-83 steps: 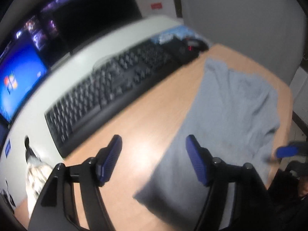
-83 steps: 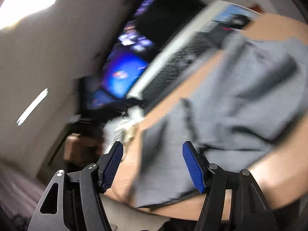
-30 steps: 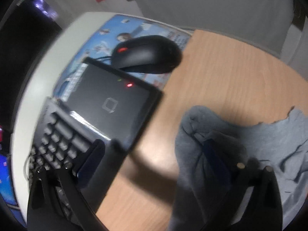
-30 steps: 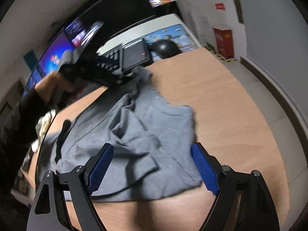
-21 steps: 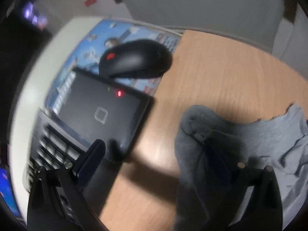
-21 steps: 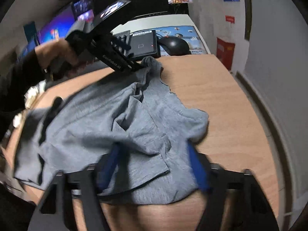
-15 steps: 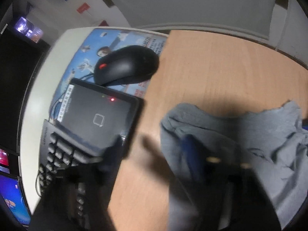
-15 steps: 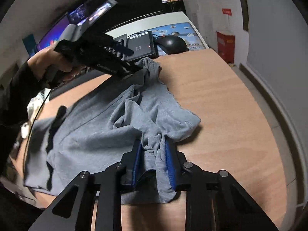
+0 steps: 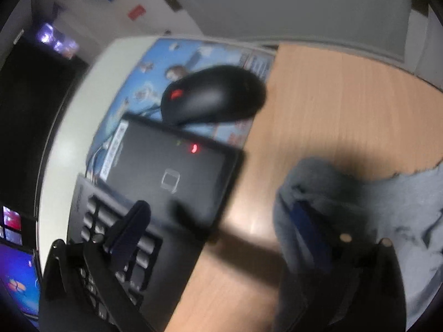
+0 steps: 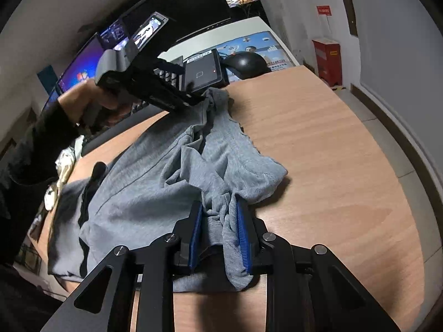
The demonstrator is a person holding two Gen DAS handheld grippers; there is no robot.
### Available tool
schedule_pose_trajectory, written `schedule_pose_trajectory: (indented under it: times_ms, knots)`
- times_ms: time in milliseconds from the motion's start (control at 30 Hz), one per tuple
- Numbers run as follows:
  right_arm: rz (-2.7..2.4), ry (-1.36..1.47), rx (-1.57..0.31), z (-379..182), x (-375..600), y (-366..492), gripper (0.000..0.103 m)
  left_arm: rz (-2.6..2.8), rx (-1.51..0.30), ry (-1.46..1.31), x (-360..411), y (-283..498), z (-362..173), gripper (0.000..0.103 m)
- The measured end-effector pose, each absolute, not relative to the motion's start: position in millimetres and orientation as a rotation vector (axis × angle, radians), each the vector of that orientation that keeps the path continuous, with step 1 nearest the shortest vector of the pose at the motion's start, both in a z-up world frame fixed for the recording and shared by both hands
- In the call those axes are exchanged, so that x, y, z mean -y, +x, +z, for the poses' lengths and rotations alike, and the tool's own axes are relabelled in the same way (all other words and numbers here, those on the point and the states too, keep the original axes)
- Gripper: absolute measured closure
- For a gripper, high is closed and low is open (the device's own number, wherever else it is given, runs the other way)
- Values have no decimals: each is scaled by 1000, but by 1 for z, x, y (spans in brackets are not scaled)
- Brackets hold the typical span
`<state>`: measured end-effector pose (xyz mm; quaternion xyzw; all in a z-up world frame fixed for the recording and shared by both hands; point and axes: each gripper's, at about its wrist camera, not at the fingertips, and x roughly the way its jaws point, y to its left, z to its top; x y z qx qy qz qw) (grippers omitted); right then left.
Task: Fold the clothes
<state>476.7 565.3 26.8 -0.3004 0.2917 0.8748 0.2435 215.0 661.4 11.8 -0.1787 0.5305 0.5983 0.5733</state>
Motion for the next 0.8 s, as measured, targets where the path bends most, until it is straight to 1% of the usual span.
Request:
schedule_pose_trajectory:
  times_ms: [67, 167, 267, 333, 400, 467, 500, 600, 667, 733, 800]
  knots:
    - [2397, -811, -809, 26, -566, 477, 73, 1392, -1252, -417, -664, 219, 13, 0]
    - [2404, -808, -799, 27, -563, 476, 67, 1392, -1266, -410, -666, 222, 14, 0]
    - [2410, -808, -781, 28, -559, 472, 56, 1415, -1309, -362, -666, 227, 14, 0]
    - [2417, -810, -758, 29, -555, 469, 45, 1441, -1350, -274, -663, 231, 16, 1]
    - [2424, -817, -727, 29, -551, 466, 40, 1457, -1358, -242, -660, 230, 23, 0]
    - [2427, -821, -714, 29, -550, 464, 37, 1497, -1341, -228, -657, 222, 34, 0]
    - [2431, -820, -712, 29, -550, 463, 33, 1524, -1341, -222, -658, 218, 37, 0]
    - [2447, -816, -721, 29, -550, 460, 25, 1536, -1376, -261, -668, 210, 25, 0]
    - [2450, -818, -714, 29, -549, 459, 23, 1496, -1407, -282, -674, 211, 9, 0]
    - [2453, -820, -708, 29, -549, 459, 23, 1474, -1357, -277, -675, 218, 8, 1]
    - [2456, -820, -709, 29, -549, 459, 23, 1450, -1312, -329, -679, 221, 9, 0]
